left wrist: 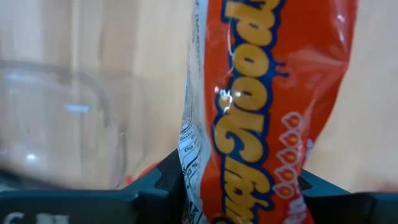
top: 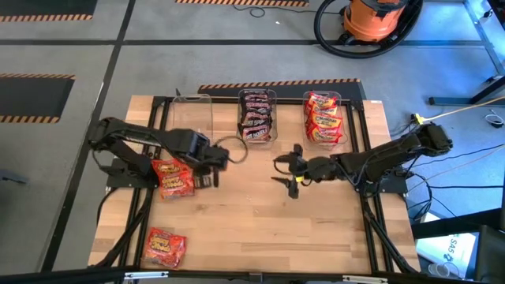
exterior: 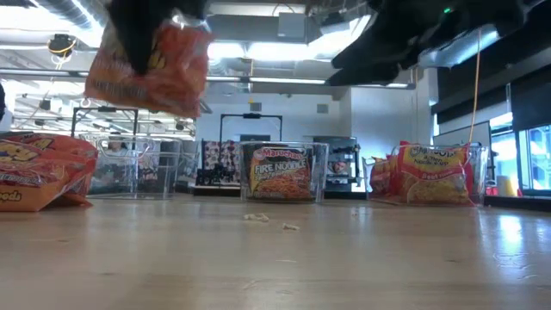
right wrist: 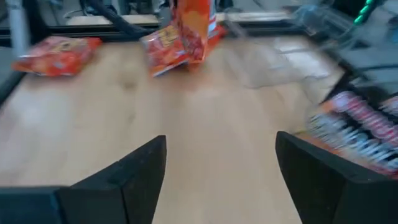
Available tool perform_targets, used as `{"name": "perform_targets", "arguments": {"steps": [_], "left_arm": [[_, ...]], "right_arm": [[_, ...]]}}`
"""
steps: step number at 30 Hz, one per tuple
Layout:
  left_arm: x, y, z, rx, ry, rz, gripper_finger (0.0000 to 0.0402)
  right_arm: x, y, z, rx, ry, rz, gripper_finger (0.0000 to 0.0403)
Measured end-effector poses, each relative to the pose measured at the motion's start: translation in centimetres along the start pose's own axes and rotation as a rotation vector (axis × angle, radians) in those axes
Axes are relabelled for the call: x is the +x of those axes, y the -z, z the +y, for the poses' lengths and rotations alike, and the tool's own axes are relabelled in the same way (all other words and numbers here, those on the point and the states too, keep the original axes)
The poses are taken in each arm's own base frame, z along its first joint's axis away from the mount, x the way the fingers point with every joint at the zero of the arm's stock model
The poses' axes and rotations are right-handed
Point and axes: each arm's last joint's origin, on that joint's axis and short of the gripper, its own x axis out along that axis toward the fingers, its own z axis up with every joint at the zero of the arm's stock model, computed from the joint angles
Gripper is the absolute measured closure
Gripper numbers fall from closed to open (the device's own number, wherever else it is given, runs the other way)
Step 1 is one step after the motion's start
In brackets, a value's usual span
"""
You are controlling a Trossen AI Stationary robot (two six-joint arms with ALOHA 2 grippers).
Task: Sort Maruchan noodles
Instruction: Put the orange noodle pack into the left transparent bin
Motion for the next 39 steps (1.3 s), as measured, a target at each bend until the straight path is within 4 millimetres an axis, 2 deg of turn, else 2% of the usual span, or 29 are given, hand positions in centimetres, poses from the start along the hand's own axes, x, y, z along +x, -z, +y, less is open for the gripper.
{"name": "perform_targets", "arguments": {"steps": [3,10,17,22,28,34,39], "left_arm": [[0.4,1.8,2.8,-0.048,-0.041,0.001,0.0269],[-1.3,3.5,11.2,-0.14,-0.162,-0.078,0.0269],[0.6,4.1,19.5,-0.184,-0.228,0.0,0.0269],[2.8,3.6,23.8,-0.114,-0.181,-0.039,0.0268],[7.2,2.8,26.4,-0.066,-0.126,0.093,0.0267],[12.2,3.0,27.8,-0.061,-0.059,0.118,0.0265],[14.0,3.1,28.1,-0.031,-0.092,0.069,0.0265]], "right_arm": [[0.6,-0.1,-1.6,-0.024,0.014,0.013,0.0125],[2.4,0.7,-4.7,0.003,-0.046,0.058,0.0126],[5.0,2.4,-4.6,0.007,-0.097,0.07,0.0126],[6.7,3.7,-4.4,0.024,-0.099,0.07,0.0126],[7.8,5.1,-4.3,0.072,-0.095,0.1,0.0126],[8.0,5.4,-4.3,0.092,-0.094,0.11,0.0126],[8.0,5.4,-4.2,0.098,-0.112,0.112,0.0126]]}}
